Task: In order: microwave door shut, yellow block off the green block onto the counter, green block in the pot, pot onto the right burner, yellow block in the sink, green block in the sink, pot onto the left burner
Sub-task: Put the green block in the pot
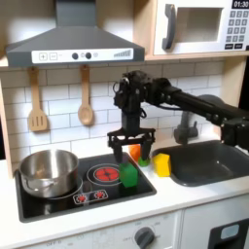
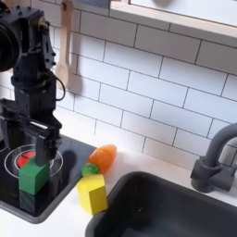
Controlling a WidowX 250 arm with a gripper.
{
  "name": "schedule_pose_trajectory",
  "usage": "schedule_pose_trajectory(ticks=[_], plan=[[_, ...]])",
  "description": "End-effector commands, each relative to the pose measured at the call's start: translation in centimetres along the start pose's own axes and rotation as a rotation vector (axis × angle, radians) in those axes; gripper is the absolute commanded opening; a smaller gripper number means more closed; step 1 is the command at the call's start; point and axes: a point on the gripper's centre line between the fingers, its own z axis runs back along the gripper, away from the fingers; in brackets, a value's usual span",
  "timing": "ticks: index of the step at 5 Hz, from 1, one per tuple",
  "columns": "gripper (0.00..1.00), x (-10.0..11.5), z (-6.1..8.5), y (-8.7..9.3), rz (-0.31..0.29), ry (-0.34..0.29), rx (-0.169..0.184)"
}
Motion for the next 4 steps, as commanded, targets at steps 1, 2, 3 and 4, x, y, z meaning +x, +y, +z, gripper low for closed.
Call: schedule_pose_trajectory(ticks=[1,2,3,4], plan=[[1.00,0.7,-1.8,0.4,0.030,0.046,0.001],[1.00,1.1,-2.7,0.1,0.011,0.071,-0.020],[1.00,1.1,-3.0,0.1,-0.006,0.074,-0.021],[1.00,0.9,-3.3,0.3,0.011,0.087,-0.002]])
